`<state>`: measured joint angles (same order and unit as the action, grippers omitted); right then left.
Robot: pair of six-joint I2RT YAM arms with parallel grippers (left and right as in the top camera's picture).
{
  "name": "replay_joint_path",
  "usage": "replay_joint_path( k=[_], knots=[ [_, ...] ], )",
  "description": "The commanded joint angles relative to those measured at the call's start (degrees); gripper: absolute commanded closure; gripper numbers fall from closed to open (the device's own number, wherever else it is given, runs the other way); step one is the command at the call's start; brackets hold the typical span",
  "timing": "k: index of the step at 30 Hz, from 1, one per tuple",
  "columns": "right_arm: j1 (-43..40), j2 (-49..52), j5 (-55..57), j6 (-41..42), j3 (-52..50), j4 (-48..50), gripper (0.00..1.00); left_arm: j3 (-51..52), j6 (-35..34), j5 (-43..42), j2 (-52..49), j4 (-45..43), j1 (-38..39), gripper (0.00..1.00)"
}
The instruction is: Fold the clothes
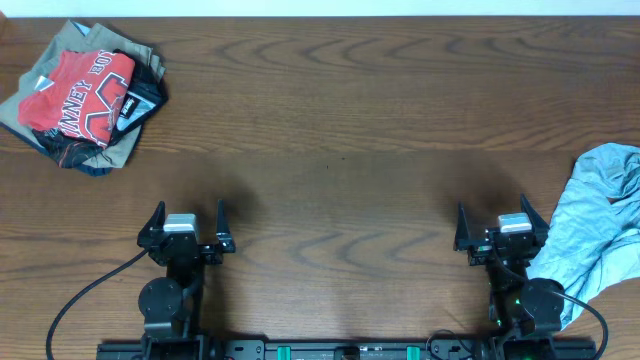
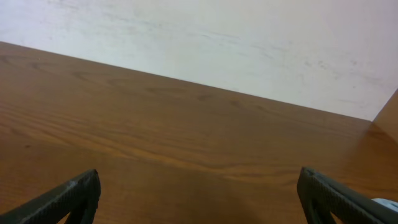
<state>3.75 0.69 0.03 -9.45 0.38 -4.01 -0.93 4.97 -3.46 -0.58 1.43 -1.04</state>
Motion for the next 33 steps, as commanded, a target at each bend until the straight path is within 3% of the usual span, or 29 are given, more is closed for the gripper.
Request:
replay_joint_path(
  k=[1, 25, 33],
  knots=[
    [1.2, -0.3, 0.6, 0.6, -0.1, -0.2, 0.01, 0.7, 0.8, 0.1, 0.4, 2.3, 0.2, 0.02],
    [1.2, -0.3, 0.4, 0.7, -0.1, -0.2, 0.01, 0.7, 0.8, 0.1, 0.4, 2.2, 0.2, 0.02],
    [1.2, -0.3, 0.2, 9.5, -0.1, -0.2, 0.01, 0.7, 0.3, 0.0, 0.4, 2.2, 0.2, 0.02]
  ],
)
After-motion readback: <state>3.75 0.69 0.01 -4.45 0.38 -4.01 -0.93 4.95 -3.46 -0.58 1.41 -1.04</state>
